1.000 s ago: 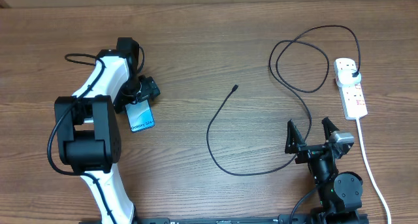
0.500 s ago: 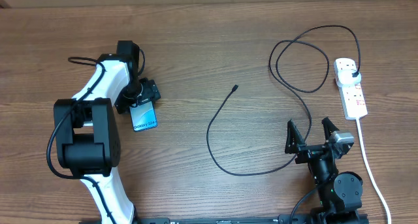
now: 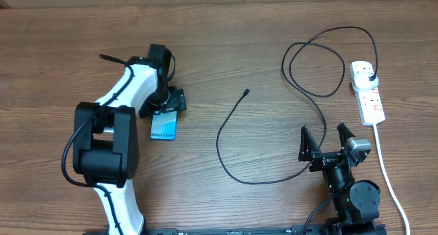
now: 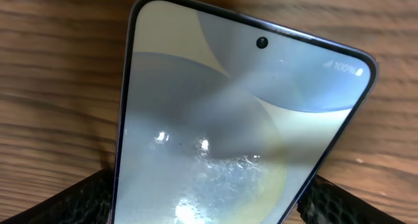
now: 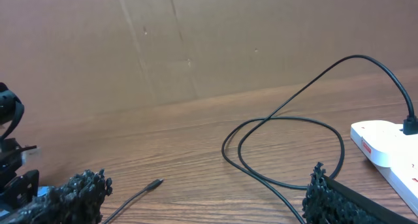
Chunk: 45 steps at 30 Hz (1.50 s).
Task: Plug charger to phone and switch on socket
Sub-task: 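Grasp the phone's bottom edge with the left gripper and lift it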
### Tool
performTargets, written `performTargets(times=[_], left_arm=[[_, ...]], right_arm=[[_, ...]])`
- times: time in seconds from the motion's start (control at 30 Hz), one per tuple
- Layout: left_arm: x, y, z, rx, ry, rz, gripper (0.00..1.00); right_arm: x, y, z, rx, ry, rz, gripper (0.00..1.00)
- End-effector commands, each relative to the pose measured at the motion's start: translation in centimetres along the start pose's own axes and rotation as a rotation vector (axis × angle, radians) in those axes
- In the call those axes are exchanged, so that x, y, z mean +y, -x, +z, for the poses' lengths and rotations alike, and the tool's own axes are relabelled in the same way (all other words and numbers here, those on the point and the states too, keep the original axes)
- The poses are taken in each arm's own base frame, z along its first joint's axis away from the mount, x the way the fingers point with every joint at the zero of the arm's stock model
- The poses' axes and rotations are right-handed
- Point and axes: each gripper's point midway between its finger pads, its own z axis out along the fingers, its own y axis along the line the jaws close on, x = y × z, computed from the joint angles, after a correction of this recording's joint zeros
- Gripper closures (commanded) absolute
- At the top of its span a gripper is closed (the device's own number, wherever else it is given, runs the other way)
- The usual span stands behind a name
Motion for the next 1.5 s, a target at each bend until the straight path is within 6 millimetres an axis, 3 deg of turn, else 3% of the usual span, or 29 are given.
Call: performTargets(times=[0.0,0.3,0.57,0.87,1.07,1.2,1.47], left_arm=[[-1.7,-4.4,3.9,0.174,-0.045,0.058,0.07],[-1.6,-5.6,3.7,0.21,-0.042,0.278,0.05],[-0.5,-4.7,3.9,0.176,0.021,0.356,0.05],[-1.1,-3.5,4.1,0.121,0.007,0.337,0.08],[-1.0,-3.0,4.1,0.103,0.014,0.339,0.2],[-0.9,-3.0,4.1,0.103,0.022,0.337,0.21],[-3.2,-3.1,4.0,0.112,-0.092,0.071,0.24]], right_arm=[[0.2,-0.2,0.0,-0.003,0.012,-0.004,0.0],[0.2,-0.2,0.0,-0.004,0.012,-0.004,0.0],[0.2,-0.2,0.0,-0.004,0.012,-0.004,0.0],[0.2,-0.2,0.0,-0.004,0.012,-0.004,0.0],[0.2,-0.2,0.0,-0.004,0.012,-0.004,0.0],[0.2,-0.2,0.0,-0.003,0.012,-0.004,0.0],[0.2,-0.2,0.0,-0.004,0.012,-0.004,0.0]])
